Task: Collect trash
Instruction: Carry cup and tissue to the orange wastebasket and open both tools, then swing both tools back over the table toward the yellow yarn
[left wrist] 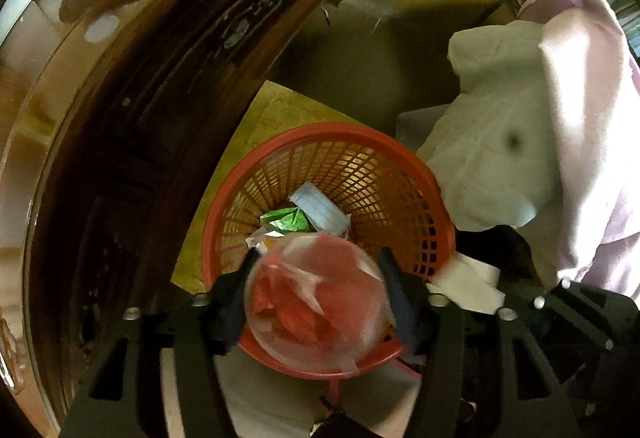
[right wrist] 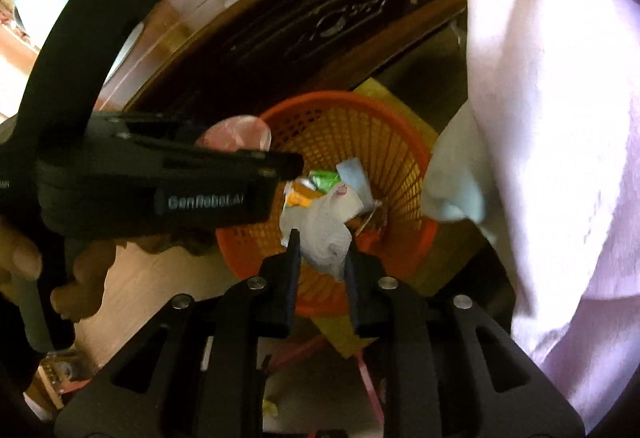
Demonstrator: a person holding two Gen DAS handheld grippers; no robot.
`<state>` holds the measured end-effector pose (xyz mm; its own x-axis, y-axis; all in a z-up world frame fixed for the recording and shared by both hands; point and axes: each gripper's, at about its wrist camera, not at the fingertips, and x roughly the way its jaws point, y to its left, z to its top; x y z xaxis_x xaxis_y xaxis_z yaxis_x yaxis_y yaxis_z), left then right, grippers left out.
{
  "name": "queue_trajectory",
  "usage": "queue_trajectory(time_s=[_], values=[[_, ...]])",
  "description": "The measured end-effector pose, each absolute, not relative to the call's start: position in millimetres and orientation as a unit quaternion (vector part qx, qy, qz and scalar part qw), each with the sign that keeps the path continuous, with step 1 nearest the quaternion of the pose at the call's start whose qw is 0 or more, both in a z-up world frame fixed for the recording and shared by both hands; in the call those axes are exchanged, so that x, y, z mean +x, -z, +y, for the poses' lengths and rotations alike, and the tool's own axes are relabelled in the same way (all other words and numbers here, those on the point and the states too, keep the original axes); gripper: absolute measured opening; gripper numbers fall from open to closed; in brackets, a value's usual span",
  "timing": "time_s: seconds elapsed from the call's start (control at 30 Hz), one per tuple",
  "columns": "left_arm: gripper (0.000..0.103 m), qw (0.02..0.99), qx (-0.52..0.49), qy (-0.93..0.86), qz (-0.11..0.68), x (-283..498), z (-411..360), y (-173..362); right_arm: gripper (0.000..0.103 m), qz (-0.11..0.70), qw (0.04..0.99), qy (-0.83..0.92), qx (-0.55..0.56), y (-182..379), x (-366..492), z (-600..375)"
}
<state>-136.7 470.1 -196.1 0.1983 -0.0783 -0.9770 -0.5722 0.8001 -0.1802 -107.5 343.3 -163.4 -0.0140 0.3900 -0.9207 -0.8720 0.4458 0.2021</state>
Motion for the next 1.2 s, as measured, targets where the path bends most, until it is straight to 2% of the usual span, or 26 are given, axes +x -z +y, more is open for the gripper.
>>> queue_trajectory(time_s=[0.13,0.37,0.57,0.67,0.73,1.03,1.2], values=[[0.075,0.725,-0.273,-0.177,0.608,-138,474,195,0.056,0.512,0.683,-0.473,-0.218,156,-108,339],[0.081,0.728,-0.277,-0.183,0.6,-144,473,182,0.056,0.507,0.697,-0.463,-0.207,133,-103,314],[0.081,0.74,-0.266,-0.181,0.59,-146,459,158,0.056,0.491,0.718,-0.457,-0.187,105,-99,282],[0.081,0.751,-0.256,-0.179,0.582,-145,448,140,0.057,0.469,0.734,-0.455,-0.182,89,-99,266],[0.081,0.76,-0.247,-0.177,0.575,-145,439,124,0.061,0.453,0.748,-0.454,-0.172,72,-99,249],[0.081,0.807,-0.198,-0.149,0.536,-130,380,54,0.064,0.398,0.808,-0.415,-0.128,19,-86,167],[0.089,0.836,-0.153,-0.115,0.514,-107,331,21,0.064,0.389,0.837,-0.372,-0.102,7,-70,112]])
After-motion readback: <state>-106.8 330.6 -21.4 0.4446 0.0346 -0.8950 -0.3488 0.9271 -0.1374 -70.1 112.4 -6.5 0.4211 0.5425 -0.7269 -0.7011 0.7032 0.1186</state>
